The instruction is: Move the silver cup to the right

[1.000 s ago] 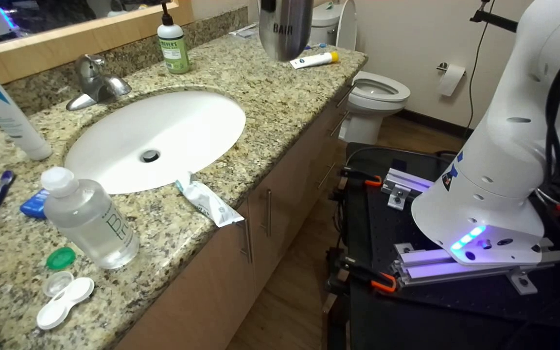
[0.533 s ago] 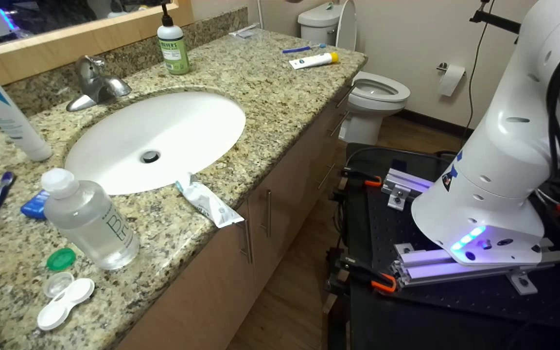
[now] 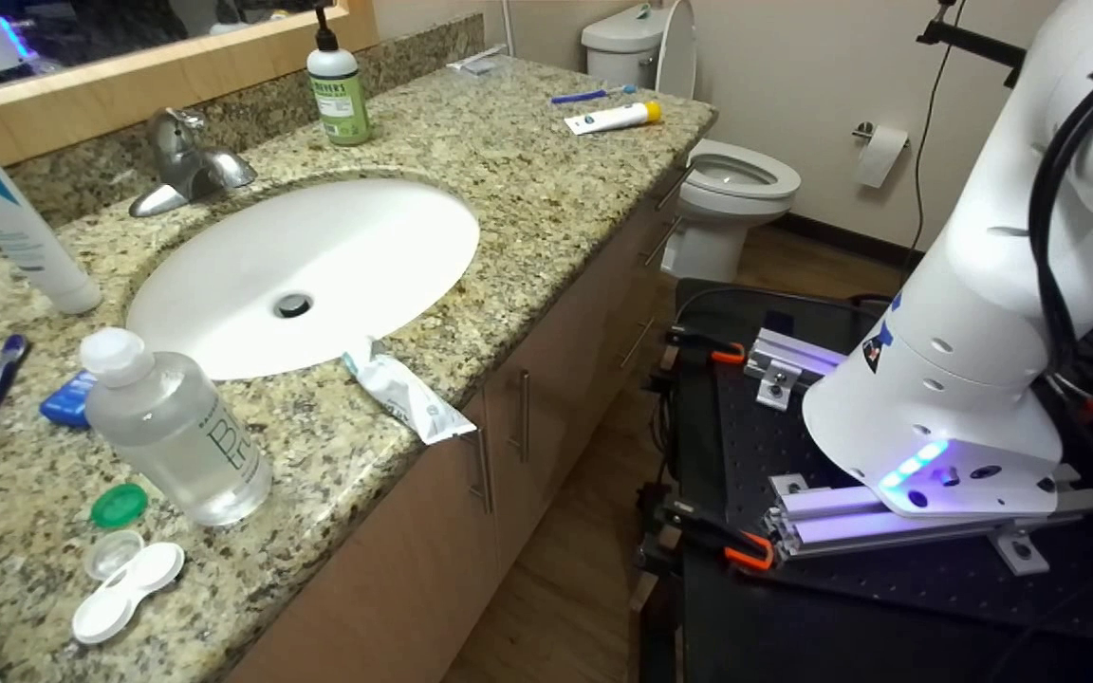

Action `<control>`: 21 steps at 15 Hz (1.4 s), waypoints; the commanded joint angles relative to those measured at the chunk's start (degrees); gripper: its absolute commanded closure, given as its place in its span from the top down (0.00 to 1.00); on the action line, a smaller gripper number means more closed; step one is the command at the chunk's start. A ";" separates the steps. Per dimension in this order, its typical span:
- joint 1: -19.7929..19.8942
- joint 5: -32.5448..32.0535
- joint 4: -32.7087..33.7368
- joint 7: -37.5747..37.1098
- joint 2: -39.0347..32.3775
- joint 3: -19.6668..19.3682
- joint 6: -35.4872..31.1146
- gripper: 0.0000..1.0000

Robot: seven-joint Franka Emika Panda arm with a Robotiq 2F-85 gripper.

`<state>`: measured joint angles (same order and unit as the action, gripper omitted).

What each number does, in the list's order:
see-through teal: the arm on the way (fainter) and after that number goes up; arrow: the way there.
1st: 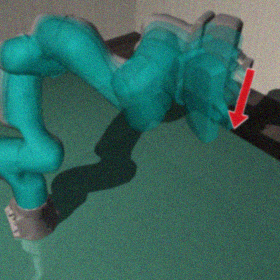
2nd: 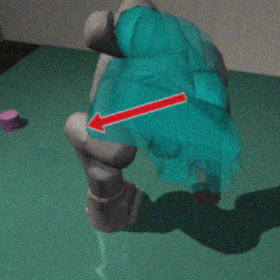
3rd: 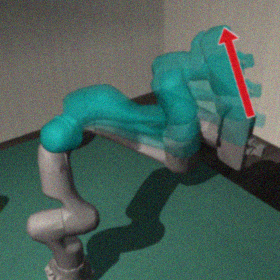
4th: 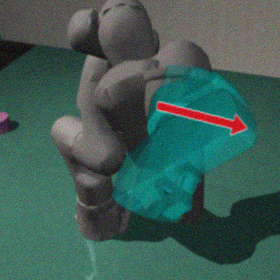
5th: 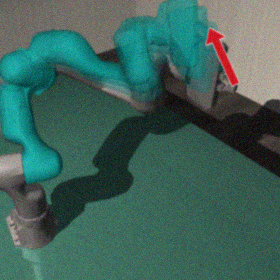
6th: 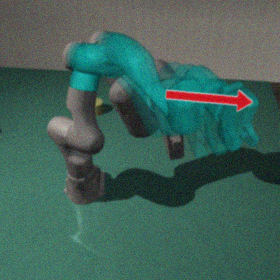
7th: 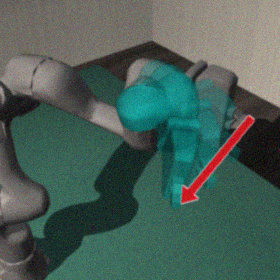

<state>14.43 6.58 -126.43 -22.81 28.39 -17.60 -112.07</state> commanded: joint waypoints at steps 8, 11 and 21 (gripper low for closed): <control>1.90 2.55 11.15 -10.18 -20.60 -0.94 -3.00 0.01; 4.33 7.11 19.13 -14.14 -32.53 -4.20 -6.14 0.01; 9.32 21.87 33.04 -23.96 -48.09 -4.38 -4.09 0.05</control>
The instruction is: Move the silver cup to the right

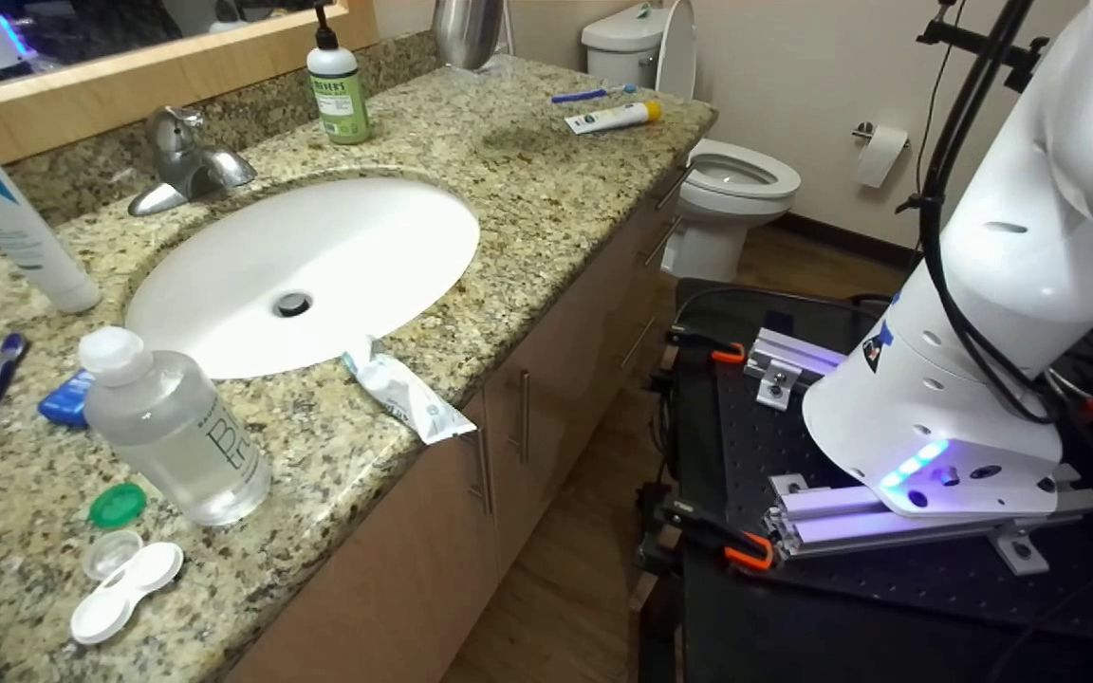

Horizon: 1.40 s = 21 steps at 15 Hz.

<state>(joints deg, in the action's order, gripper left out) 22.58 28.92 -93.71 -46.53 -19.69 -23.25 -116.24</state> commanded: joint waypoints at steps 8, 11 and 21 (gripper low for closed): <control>0.01 -10.30 3.83 -13.68 -7.65 1.62 -5.11 0.01; 1.72 -3.50 4.20 -10.82 -9.12 5.68 -8.64 0.01; 1.58 -3.07 4.55 -13.59 -11.61 5.76 -6.28 0.01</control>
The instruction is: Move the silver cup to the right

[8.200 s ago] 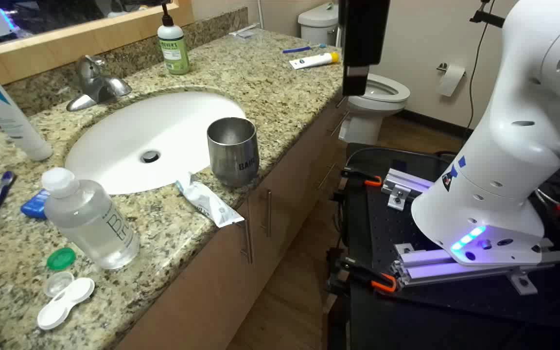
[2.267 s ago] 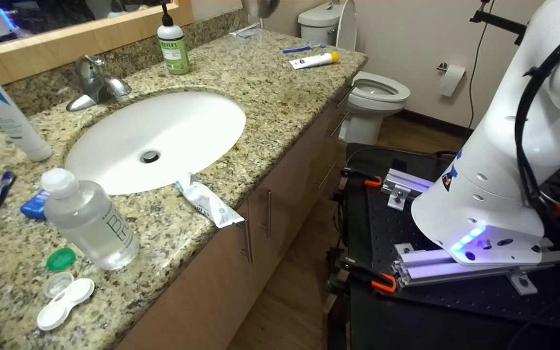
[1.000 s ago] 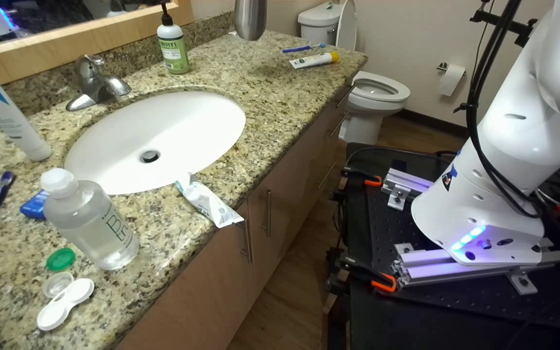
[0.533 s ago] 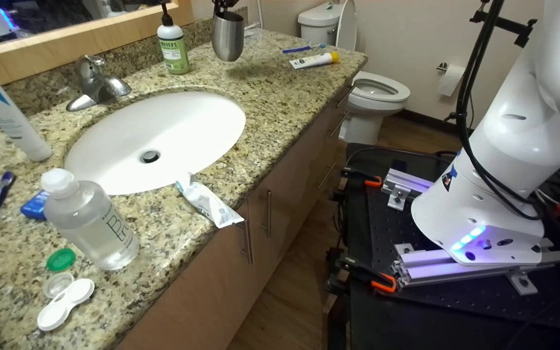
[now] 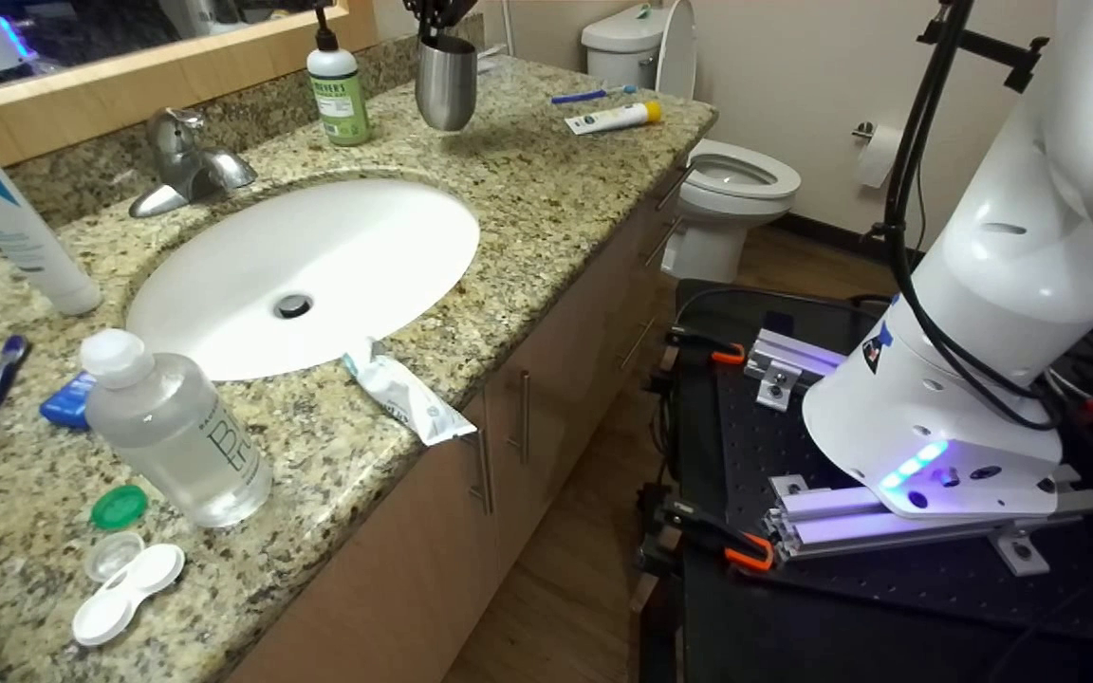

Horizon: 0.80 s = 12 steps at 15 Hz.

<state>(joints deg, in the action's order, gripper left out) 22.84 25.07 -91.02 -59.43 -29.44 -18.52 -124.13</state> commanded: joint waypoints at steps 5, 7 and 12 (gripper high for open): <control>0.49 -0.67 0.71 -1.66 -2.54 0.75 0.09 0.05; 0.40 -0.74 0.82 -2.02 -2.90 0.77 0.07 0.01; 1.48 -1.81 0.89 -1.64 -3.87 -0.10 0.45 0.01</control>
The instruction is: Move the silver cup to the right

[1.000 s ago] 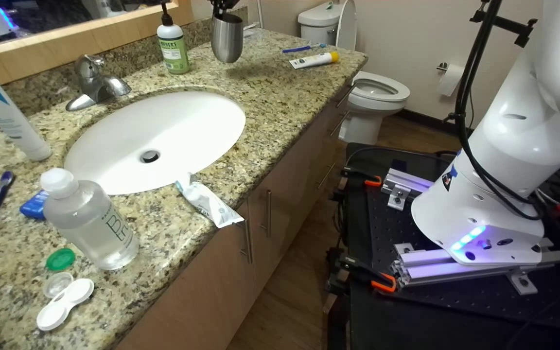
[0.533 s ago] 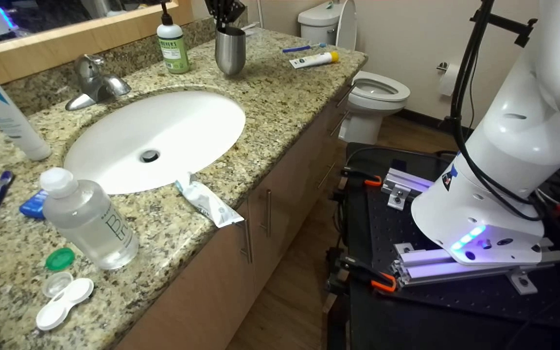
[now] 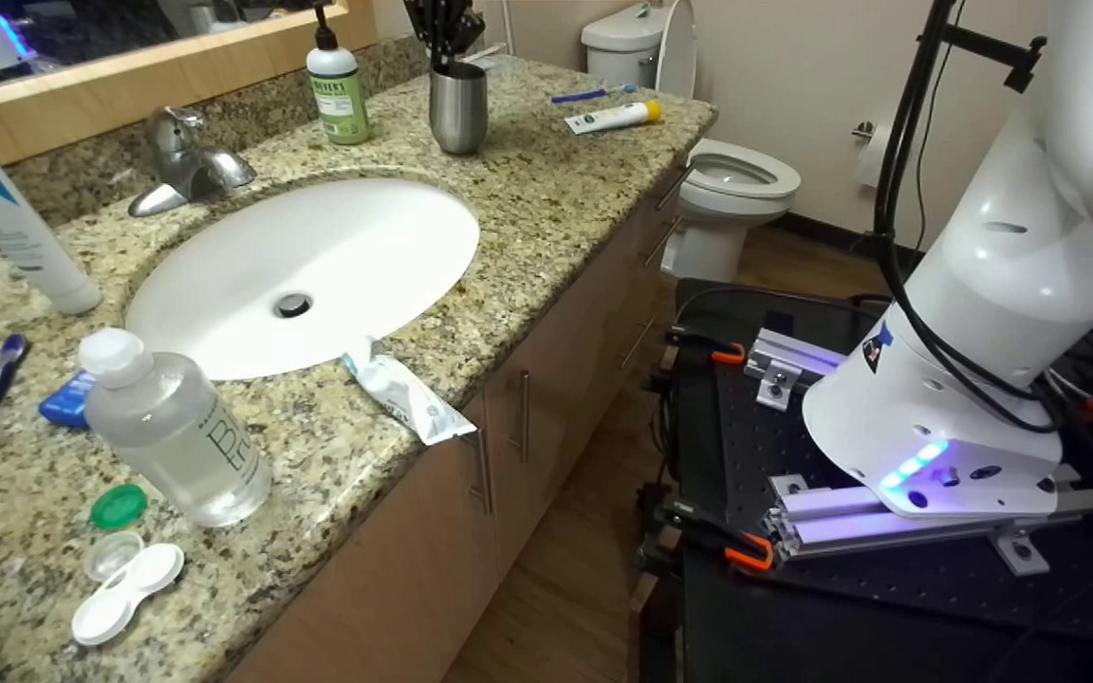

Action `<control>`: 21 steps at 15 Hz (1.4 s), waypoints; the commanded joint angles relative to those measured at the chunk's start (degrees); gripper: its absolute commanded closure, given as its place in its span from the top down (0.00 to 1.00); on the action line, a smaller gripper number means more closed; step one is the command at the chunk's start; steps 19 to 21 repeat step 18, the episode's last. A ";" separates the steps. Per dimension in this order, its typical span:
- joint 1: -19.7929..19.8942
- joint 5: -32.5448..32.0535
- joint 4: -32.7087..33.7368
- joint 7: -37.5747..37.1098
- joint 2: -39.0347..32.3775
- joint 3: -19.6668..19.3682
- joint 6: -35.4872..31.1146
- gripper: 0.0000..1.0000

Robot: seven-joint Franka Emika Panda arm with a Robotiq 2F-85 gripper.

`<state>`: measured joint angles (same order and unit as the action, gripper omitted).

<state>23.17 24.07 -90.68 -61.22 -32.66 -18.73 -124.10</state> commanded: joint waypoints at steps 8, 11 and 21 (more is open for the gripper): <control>2.99 4.46 -1.31 6.99 1.80 3.05 -4.43 0.58; 4.12 9.99 -3.58 12.29 6.39 4.99 -2.59 0.80; 1.18 14.13 -6.43 20.75 15.50 2.68 0.80 1.00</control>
